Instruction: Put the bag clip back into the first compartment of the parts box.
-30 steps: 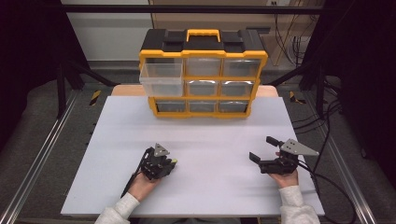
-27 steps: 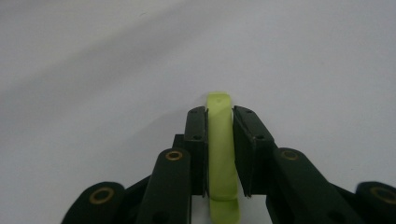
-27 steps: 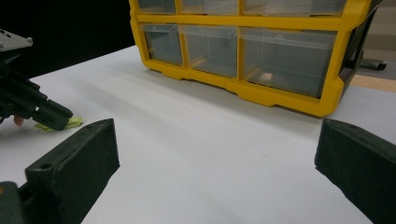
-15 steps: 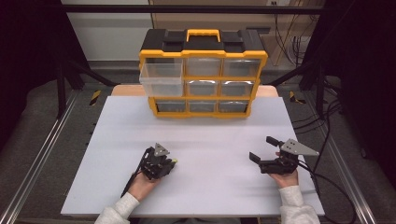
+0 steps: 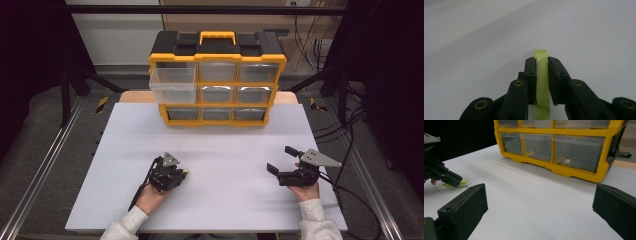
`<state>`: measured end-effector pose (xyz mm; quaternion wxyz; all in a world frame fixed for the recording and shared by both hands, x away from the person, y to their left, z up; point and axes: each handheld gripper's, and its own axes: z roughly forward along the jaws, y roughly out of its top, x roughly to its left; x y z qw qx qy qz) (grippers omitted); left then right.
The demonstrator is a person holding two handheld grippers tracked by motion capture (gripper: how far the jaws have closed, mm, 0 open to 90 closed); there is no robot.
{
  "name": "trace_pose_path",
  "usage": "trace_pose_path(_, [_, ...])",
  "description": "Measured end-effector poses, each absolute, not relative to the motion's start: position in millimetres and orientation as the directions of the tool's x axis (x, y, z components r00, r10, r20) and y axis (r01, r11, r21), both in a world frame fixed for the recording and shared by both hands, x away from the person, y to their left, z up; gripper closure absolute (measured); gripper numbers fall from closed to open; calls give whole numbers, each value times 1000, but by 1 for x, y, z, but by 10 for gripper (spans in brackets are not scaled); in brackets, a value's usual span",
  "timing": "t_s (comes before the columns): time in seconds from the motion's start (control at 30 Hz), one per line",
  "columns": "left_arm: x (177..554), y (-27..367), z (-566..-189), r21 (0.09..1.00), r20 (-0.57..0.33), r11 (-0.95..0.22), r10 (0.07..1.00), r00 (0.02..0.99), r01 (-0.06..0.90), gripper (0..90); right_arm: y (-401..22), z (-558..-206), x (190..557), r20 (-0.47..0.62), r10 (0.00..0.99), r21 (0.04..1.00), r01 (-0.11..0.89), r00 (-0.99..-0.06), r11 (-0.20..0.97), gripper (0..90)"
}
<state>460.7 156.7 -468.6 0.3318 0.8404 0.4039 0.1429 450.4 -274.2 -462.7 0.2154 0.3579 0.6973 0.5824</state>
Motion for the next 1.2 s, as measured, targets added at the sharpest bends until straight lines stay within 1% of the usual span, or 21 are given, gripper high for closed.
trace_pose_path(0.77, [458,172,-446,729,-47,-399,781,623,556,773,-274,-463,451,114,751,966,250,-650,70,3])
trace_pose_path(1.2, [458,186,-426,766,-71,-352,786,615,538,773,-274,-463,451,117,750,965,253,-651,68,3])
